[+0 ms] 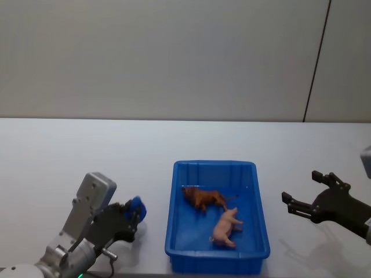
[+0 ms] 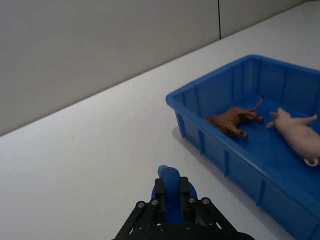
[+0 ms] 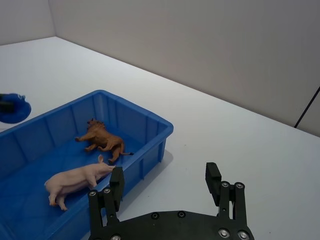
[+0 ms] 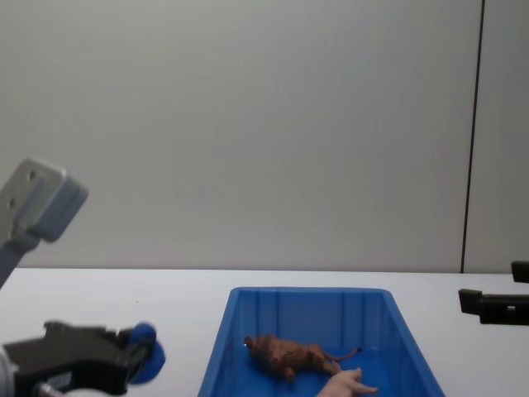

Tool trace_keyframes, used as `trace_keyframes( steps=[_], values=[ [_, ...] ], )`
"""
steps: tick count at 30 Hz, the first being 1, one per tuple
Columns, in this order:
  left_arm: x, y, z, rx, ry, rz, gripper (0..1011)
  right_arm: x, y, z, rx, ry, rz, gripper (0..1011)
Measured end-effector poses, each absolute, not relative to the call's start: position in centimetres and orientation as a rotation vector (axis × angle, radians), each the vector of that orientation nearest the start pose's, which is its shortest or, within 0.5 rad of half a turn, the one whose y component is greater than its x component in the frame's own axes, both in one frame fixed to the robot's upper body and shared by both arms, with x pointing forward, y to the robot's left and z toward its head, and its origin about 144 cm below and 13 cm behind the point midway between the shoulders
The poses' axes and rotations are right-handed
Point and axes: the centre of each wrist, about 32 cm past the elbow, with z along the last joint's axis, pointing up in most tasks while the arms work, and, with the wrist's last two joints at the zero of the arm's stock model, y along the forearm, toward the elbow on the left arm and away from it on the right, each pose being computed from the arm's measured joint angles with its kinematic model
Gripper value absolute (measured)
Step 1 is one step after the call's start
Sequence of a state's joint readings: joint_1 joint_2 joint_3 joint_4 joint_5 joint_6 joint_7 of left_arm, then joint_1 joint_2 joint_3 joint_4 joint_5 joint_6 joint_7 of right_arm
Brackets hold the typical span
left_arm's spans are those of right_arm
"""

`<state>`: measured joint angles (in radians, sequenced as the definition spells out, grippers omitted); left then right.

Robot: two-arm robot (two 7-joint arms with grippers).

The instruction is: Pick up the two dolls from the table and place them into the box.

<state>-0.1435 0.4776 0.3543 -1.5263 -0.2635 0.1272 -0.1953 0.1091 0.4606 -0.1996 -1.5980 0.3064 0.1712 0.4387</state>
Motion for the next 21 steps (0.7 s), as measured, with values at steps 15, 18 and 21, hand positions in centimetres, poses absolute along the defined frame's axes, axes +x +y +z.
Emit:
trace_keyframes(
  steps=[15, 18, 21],
  values=[
    [50.1, 23.5, 119.8, 0.212, -0.213, 1.011, 77, 48.3, -29.8, 118.7, -0.217, -0.001, -0.955, 1001],
    [50.6, 22.6, 120.3, 0.199, -0.233, 0.978, 73, 48.3, -29.8, 118.7, -0.217, -0.001, -0.955, 1001],
    [51.0, 21.7, 120.8, 0.189, -0.244, 0.947, 118, 48.3, -29.8, 118.7, -0.217, -0.001, -0.955, 1001]
  ],
)
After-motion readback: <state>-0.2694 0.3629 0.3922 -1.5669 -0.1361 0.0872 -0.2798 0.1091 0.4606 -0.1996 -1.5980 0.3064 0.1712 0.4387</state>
